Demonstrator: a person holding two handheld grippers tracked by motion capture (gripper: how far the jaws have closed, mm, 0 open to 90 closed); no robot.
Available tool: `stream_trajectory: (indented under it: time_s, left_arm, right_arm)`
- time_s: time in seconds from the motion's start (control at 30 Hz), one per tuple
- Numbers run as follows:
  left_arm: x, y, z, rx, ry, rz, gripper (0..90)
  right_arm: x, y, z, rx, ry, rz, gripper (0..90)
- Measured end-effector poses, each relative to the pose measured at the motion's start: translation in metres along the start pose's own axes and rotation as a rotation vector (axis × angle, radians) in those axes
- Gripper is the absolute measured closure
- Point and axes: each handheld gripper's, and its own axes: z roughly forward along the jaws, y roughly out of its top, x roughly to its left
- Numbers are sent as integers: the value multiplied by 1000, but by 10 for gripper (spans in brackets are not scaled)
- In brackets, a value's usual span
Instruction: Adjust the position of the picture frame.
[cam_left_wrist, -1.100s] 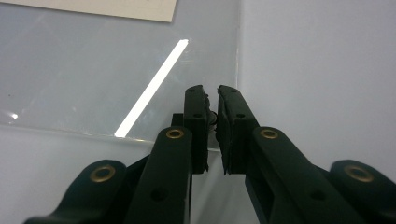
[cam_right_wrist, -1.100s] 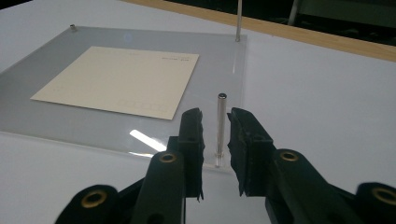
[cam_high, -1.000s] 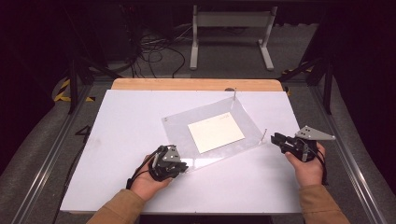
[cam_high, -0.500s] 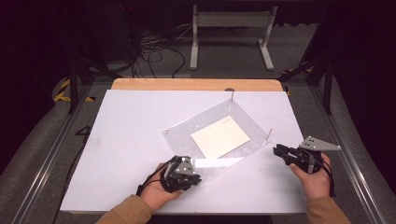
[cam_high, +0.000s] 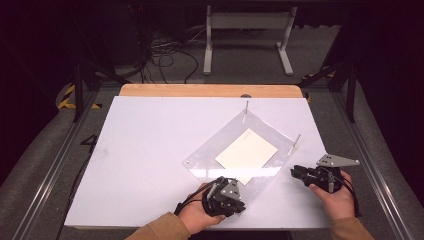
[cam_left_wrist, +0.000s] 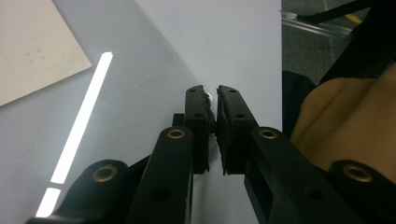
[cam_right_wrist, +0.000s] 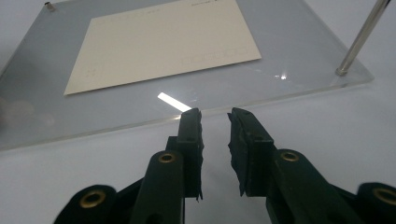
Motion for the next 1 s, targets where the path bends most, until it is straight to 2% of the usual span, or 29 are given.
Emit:
stream_trajectory:
  time_s: [0.03,0.07,0.1,0.13,0.17,0.2,0.27,0.3,0.33,0.37,0.4,0.43,0.5,0.53,0.57,0.6,0.67,0.73,0.8,0.87,0.9,0.93,0.97,1.0]
  left_arm:
    - [3,-1,-2,-13,-22,-19,823]
    - [8,-3,-10,-43,-7,-38,821]
    - [14,-3,-22,-59,38,-51,809]
    - [20,-5,-30,-80,64,-67,766]
    - [34,-9,-47,-131,124,-120,743]
    - [45,-14,-59,-150,180,-155,727]
    - [64,-28,-79,-161,307,-215,683]
    - [64,-28,-79,-161,307,-215,656]
    - [82,-45,-94,-157,382,-285,645]
    - [82,-45,-94,-157,382,-285,642]
    - [90,-55,-99,-149,413,-317,642]
    - [95,-59,-102,-141,429,-319,639]
    - [103,-69,-105,-137,439,-358,665]
    - [107,-72,-105,-114,420,-353,690]
    - [107,-72,-105,-114,420,-353,707]
    - [107,-72,-102,-92,415,-365,707]
    - [107,-72,-99,-63,406,-360,731]
    - [107,-73,-95,-22,416,-360,760]
    - [109,-74,-95,-30,423,-356,797]
    - [110,-76,-96,-39,405,-370,820]
    - [110,-76,-96,-39,405,-370,822]
    - [110,-76,-96,-32,414,-344,825]
    - [110,-76,-96,-32,414,-344,828]
    - [108,-74,-95,-18,434,-322,828]
  right_arm:
    - [1,0,2,5,2,-6,735]
    - [2,-1,3,10,4,-7,735]
    - [3,-1,4,17,5,-9,734]
    - [4,-1,5,20,6,-13,734]
    - [5,-1,5,18,5,-18,733]
    - [6,0,5,20,5,-18,731]
    - [7,0,5,16,5,-22,729]
    - [7,0,5,16,5,-22,729]
    - [8,0,5,18,2,-22,728]
    - [8,0,5,18,2,-22,728]
    - [8,0,5,18,1,-22,728]
    - [8,-1,4,20,-1,-15,728]
    - [8,-1,4,19,-3,-12,728]
    - [8,-1,4,19,-3,-12,728]
    - [8,-1,4,19,-3,-12,728]
    - [8,-1,4,19,-2,-12,727]
    - [9,-1,3,15,3,-13,723]
    - [9,-1,2,12,5,-12,723]
    - [9,-1,2,10,5,-10,723]
    - [9,-1,2,12,8,-10,723]
    - [9,-1,2,12,8,-10,723]
    - [9,-1,3,13,9,-11,723]
    - [9,-1,3,13,9,-11,723]
    - [10,-1,3,14,10,-12,723]
